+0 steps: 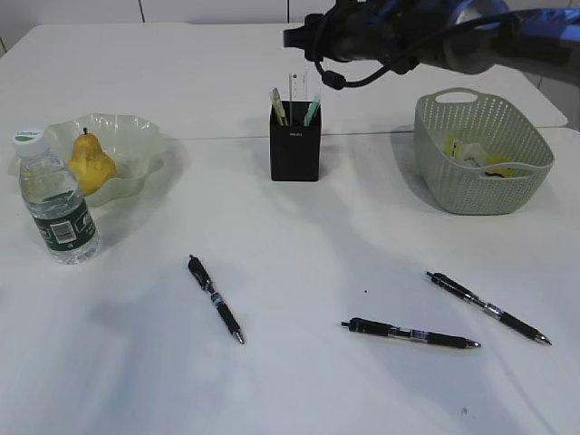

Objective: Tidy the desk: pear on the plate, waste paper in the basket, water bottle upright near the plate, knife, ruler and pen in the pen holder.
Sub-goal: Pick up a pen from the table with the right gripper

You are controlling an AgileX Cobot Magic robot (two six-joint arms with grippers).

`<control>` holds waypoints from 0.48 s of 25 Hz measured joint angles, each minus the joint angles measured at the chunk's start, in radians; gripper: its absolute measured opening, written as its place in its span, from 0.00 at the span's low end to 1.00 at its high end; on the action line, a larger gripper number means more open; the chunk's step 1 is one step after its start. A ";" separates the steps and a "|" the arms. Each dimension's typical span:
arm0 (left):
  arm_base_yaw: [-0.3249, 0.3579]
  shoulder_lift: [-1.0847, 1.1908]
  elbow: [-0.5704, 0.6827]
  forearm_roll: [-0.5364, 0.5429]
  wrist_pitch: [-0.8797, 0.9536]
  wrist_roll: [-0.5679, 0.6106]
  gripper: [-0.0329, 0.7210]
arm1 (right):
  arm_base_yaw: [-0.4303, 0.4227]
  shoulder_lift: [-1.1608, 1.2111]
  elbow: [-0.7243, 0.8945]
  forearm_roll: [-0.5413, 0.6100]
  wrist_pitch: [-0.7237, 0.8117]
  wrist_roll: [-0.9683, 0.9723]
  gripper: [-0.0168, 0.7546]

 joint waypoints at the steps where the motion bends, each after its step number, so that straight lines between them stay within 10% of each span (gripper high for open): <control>1: 0.000 0.000 0.000 0.000 0.000 0.000 0.36 | 0.000 -0.013 0.000 -0.013 0.017 -0.004 0.55; 12: 0.000 0.000 0.000 0.000 0.000 0.000 0.36 | 0.010 -0.107 0.000 -0.034 0.208 -0.233 0.55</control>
